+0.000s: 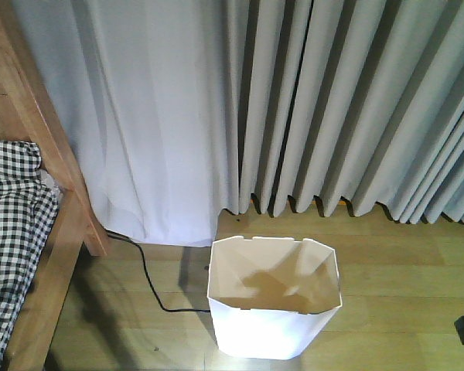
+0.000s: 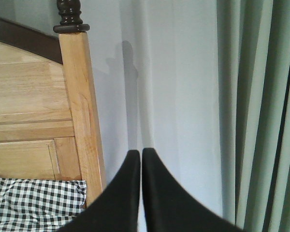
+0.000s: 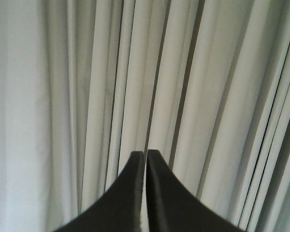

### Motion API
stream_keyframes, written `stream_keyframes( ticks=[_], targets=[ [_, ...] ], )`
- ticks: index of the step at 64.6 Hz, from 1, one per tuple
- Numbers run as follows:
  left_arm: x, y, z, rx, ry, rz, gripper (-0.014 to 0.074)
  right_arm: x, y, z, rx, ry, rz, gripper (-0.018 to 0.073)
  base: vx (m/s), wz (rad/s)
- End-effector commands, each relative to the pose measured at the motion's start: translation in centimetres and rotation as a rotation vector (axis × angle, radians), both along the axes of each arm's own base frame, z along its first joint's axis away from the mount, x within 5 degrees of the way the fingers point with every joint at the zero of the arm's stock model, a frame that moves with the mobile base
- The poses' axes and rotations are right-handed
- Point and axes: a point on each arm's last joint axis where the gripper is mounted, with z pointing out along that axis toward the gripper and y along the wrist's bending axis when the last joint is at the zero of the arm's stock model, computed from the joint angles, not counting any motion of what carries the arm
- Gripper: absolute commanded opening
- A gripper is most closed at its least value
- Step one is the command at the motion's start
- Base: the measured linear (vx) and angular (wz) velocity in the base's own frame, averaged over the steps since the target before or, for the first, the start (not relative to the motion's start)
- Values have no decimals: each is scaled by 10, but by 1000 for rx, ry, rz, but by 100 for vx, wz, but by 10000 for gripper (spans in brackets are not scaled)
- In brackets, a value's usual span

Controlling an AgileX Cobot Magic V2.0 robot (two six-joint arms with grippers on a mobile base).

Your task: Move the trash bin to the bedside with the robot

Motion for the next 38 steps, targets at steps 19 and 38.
stream_keyframes(
  ticks=[19,38],
  targets=[
    [0,-1,3,-23,-70,-9,-6,-1,0,7,0,-86,-2,-8,0,0],
    [0,-1,3,-23,-70,-9,-6,-1,0,7,0,-86,-2,-8,0,0]
  ],
)
